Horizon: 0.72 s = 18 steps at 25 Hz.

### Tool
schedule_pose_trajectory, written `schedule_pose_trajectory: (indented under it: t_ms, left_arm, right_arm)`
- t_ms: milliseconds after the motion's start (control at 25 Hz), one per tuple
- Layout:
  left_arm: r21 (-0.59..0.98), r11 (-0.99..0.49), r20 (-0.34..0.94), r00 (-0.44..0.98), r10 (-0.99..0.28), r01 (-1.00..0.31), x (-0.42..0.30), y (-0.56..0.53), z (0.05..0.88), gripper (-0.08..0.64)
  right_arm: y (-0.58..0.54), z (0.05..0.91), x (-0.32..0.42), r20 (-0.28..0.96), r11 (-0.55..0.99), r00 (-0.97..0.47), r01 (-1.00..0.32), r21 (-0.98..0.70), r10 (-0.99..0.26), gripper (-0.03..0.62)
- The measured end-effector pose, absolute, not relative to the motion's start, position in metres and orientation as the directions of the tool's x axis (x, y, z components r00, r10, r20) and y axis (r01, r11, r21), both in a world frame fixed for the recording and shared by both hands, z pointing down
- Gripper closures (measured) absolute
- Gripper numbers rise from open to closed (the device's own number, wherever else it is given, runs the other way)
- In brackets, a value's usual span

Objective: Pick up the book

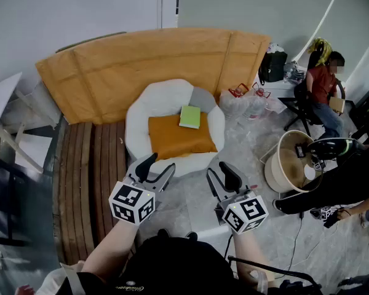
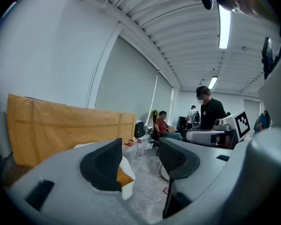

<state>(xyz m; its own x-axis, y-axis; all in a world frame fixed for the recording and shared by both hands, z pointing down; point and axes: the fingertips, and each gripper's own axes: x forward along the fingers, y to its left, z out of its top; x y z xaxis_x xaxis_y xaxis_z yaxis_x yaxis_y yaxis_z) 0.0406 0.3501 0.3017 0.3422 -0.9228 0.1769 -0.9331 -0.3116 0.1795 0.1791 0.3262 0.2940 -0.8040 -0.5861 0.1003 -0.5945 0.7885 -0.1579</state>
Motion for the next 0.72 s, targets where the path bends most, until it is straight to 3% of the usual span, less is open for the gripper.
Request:
schedule_pose_trajectory:
  t_ms: [720]
  left_arm:
    - [0.209,-0.298,0.192,0.338,-0.921,-0.931,-0.019,0.343,0.316,0.316]
  right_arm:
    - [0.313,0.3,0.128,0.099,0.779,-0.8,-0.599,-0.186,-0.591,0.432]
